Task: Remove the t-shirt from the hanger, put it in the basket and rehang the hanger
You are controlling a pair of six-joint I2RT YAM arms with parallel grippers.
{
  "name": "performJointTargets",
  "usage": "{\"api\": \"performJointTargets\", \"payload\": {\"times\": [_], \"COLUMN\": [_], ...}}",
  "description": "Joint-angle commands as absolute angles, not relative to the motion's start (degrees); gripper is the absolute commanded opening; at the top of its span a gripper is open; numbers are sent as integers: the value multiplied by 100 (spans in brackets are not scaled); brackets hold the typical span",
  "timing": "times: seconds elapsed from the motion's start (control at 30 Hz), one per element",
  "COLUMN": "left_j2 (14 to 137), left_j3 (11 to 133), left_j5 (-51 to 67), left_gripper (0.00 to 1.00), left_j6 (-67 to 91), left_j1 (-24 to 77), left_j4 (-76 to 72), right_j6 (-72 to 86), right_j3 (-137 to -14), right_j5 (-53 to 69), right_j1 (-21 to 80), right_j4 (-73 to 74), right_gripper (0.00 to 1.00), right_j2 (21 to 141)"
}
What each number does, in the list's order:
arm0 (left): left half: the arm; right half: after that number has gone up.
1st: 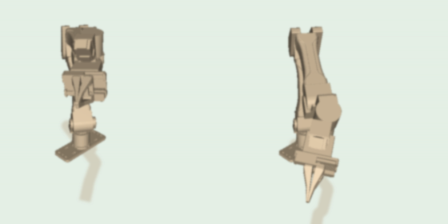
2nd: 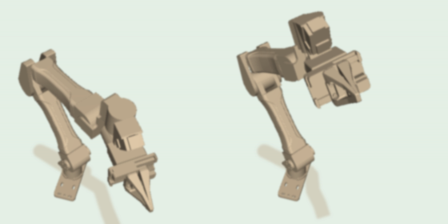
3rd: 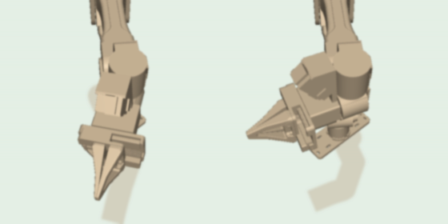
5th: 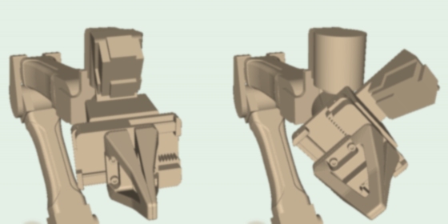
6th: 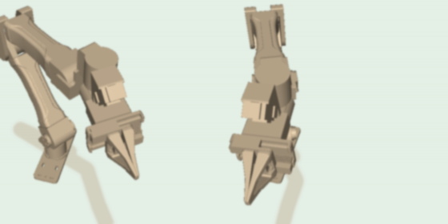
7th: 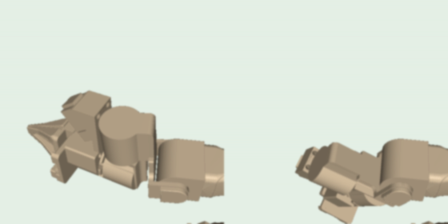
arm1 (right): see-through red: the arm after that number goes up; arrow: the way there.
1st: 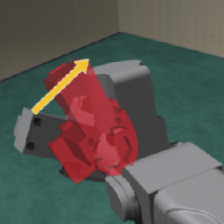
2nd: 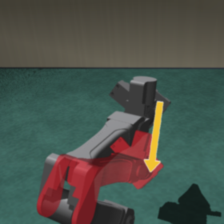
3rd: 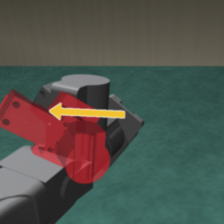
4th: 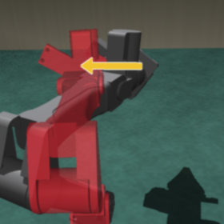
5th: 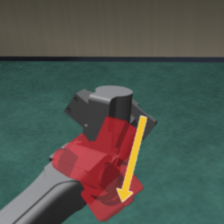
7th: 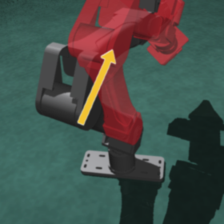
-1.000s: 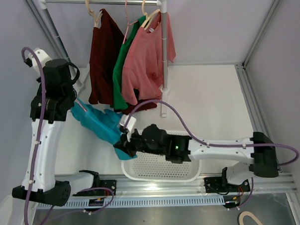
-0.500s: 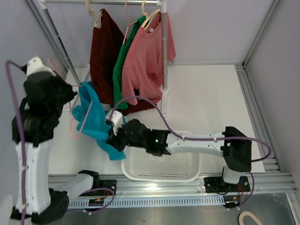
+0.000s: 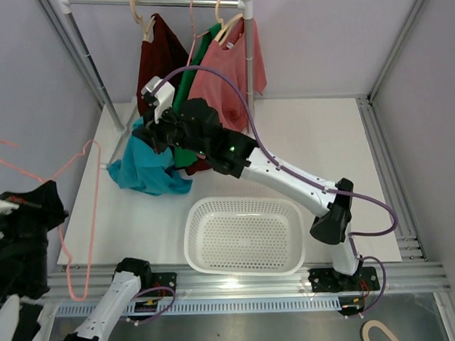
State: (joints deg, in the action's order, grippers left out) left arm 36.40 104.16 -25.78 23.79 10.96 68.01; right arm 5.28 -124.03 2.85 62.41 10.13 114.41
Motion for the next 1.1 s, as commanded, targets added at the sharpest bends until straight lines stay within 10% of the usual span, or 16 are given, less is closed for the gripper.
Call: {"api": "performJointTargets", "payload": {"times": [0.0, 0.63, 1.07], "left_j2": [4016, 5792, 6134], "left_j3": [9433, 9256, 9237], "left_j5": [-3400, -3622, -2848], "left_gripper": [1, 1, 1], "left_j6": [2021, 1960, 1582], "left_j1": [1134, 580, 132], "left_j4": [5935, 3560, 2480], "right_j6": [115, -1476, 181], "right_j3": [-13374, -14248, -9285], "right_j5": [414, -817, -1432], "right_j1": [6494, 6610, 6495], "right_j4": [1467, 527, 352], "right_gripper": [0, 0, 0], "right_j2": [11111, 9168, 6840]}}
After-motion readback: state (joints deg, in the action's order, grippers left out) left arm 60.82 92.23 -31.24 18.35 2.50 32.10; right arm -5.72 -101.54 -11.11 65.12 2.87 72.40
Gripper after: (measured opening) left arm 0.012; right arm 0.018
